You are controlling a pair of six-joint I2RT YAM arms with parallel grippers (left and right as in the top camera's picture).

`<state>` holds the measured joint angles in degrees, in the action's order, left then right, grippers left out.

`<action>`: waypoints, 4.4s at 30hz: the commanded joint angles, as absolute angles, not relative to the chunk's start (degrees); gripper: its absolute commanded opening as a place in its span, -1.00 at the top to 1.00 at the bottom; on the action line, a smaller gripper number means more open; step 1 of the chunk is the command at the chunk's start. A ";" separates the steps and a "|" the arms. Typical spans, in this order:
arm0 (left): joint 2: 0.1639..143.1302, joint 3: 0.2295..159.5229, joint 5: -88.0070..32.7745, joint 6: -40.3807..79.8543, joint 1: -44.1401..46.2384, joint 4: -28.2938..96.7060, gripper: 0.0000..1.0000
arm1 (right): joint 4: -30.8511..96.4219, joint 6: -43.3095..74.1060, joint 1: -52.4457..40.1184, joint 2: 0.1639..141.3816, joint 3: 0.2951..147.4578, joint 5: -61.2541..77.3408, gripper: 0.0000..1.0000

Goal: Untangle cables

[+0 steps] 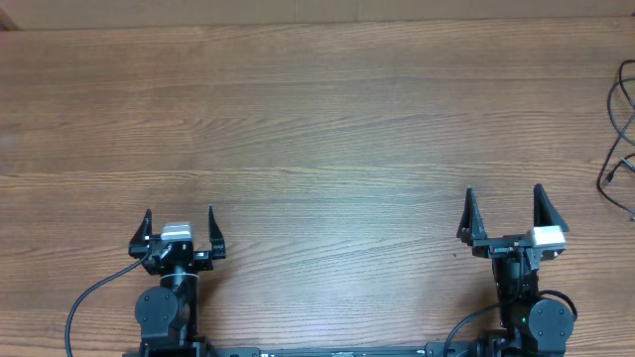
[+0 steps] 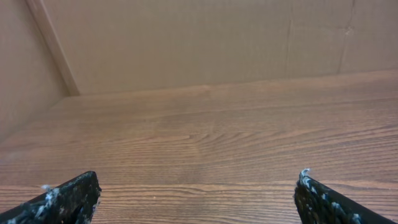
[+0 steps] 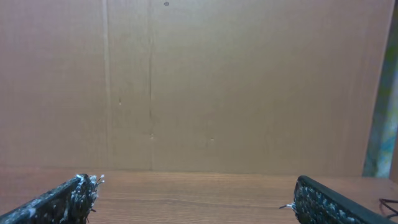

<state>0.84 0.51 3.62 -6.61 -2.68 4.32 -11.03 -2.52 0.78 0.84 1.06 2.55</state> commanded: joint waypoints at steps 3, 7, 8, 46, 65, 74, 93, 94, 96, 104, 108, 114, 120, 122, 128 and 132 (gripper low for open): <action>0.21 0.27 3.36 -7.29 -3.03 4.25 -0.99 | -9.63 1.19 1.26 0.16 0.45 2.04 -1.00; 0.23 0.27 3.33 -7.29 -3.03 4.25 -0.99 | -5.65 3.09 1.19 0.16 0.43 2.28 -1.00; 0.23 0.27 3.36 -7.29 -3.03 4.25 -0.99 | -4.58 3.09 1.19 0.16 0.43 2.33 -1.00; 0.25 0.27 3.36 -7.29 -3.03 4.25 -0.99 | 4.84 -3.49 1.19 0.16 0.43 2.22 -1.00; 0.25 0.27 3.36 -7.29 -3.03 4.23 -0.99 | 4.82 -3.49 1.26 0.16 0.45 1.17 -1.00; 0.25 0.27 3.36 -7.29 -3.03 4.23 -1.00 | 4.82 -3.46 1.26 0.16 0.45 1.17 -1.00; 0.25 0.27 3.36 -7.29 -2.98 4.23 -0.99 | 4.82 -3.46 1.26 0.16 0.45 1.17 -1.00; 0.25 0.27 3.36 -7.29 -2.98 4.23 -0.99 | 4.82 -3.46 1.26 0.16 0.45 1.17 -1.00; 0.25 0.27 3.36 -7.29 -2.98 4.23 -0.99 | 4.82 -3.46 1.26 0.16 0.45 1.17 -1.00; 0.25 0.27 3.36 -7.27 -2.98 4.21 -0.99 | 4.82 -3.46 1.26 0.16 0.45 1.17 -1.00; 0.25 0.27 3.36 -7.29 -2.98 4.23 -1.00 | 4.82 -3.46 1.26 0.16 0.45 1.17 -1.00; 0.25 0.27 3.36 -7.29 -2.98 4.23 -0.99 | 4.82 -3.49 1.26 0.16 0.45 1.19 -1.00; 0.25 0.27 3.36 -7.29 -2.98 4.23 -0.99 | 4.82 -3.46 1.26 0.16 0.45 1.19 -1.00; 0.25 0.27 3.36 -7.27 -2.98 4.23 -0.99 | 4.82 -3.46 1.26 0.16 0.45 1.19 -1.00; 0.25 0.27 3.33 -7.29 -2.98 4.21 -1.00 | 4.82 -3.49 1.26 0.16 0.45 1.17 -1.00; 0.25 0.27 3.36 -7.29 -2.98 4.21 -0.99 | 4.82 -3.49 1.26 0.16 0.45 1.17 -1.00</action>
